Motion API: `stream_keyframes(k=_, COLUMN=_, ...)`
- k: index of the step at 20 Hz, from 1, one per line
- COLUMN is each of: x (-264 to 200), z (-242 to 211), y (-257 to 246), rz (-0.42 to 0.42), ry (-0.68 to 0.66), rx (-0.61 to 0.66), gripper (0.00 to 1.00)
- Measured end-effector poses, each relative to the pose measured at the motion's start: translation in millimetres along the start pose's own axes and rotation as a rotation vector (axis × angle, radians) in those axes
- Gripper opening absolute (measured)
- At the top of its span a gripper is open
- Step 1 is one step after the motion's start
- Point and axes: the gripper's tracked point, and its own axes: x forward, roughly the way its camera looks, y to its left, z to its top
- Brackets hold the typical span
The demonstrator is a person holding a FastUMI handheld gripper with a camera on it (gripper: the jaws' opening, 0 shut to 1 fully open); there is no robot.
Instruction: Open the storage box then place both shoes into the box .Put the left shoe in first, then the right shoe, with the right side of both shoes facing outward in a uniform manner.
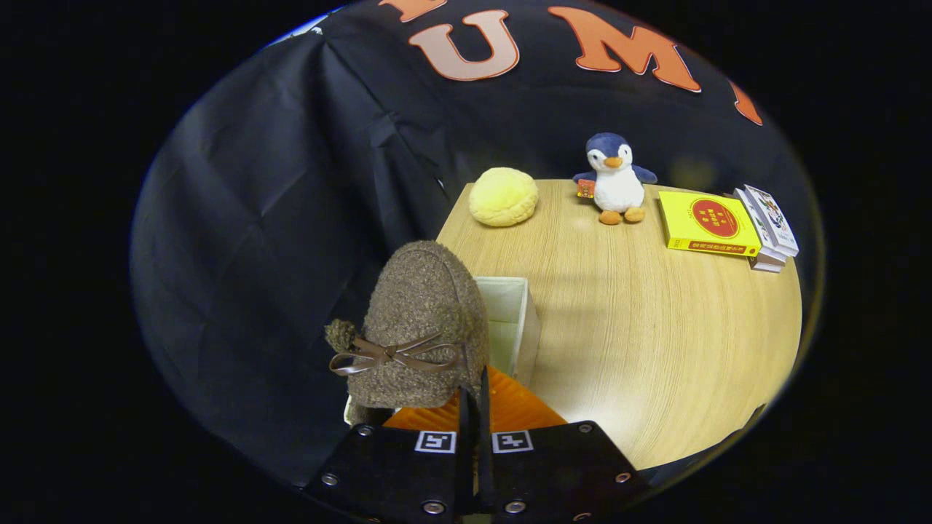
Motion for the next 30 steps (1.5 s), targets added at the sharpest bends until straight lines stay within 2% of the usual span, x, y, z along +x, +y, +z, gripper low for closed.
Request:
stream_keyframes(k=4, x=40.8, z=-22.2, y=3.2, rz=-0.049, ry=0.066, rx=0.006, gripper=0.04)
stream_keyframes(k=9, x=67.6, z=-35.6, y=-2.2, rz=-0.119, ry=0.107, rx=0.044, gripper=0.05)
stream_keyframes(k=13, x=55.8, z=-41.0, y=22.9, rz=-0.024, ry=0.119, rx=0.067, gripper=0.23)
stream_keyframes(k=14, x=47.4, z=-40.0, y=22.5, rz=-0.008, ry=0.110, rx=0.068, gripper=0.34)
stream_keyframes(k=15, x=39.8, z=-38.9, y=22.2, rz=0.005, ry=0.104, rx=0.067, gripper=0.40)
stream_keyframes(k=16, x=32.9, z=-37.8, y=21.0, rz=0.022, ry=0.095, rx=0.071, gripper=0.50)
stream_keyframes(k=17, x=24.5, z=-35.6, y=19.5, rz=0.041, ry=0.086, rx=0.078, gripper=0.53)
stream_keyframes(k=22, x=-29.1, z=-2.7, y=-9.4, rz=0.096, ry=-0.051, rx=0.078, gripper=0.80)
stream_keyframes(k=26, x=-77.8, z=28.1, y=-55.2, rz=0.091, ry=-0.210, rx=0.042, gripper=0.93)
stream_keyframes(k=30, x=-122.8, z=49.6, y=-104.1, rz=0.068, ry=-0.343, rx=0.001, gripper=0.97)
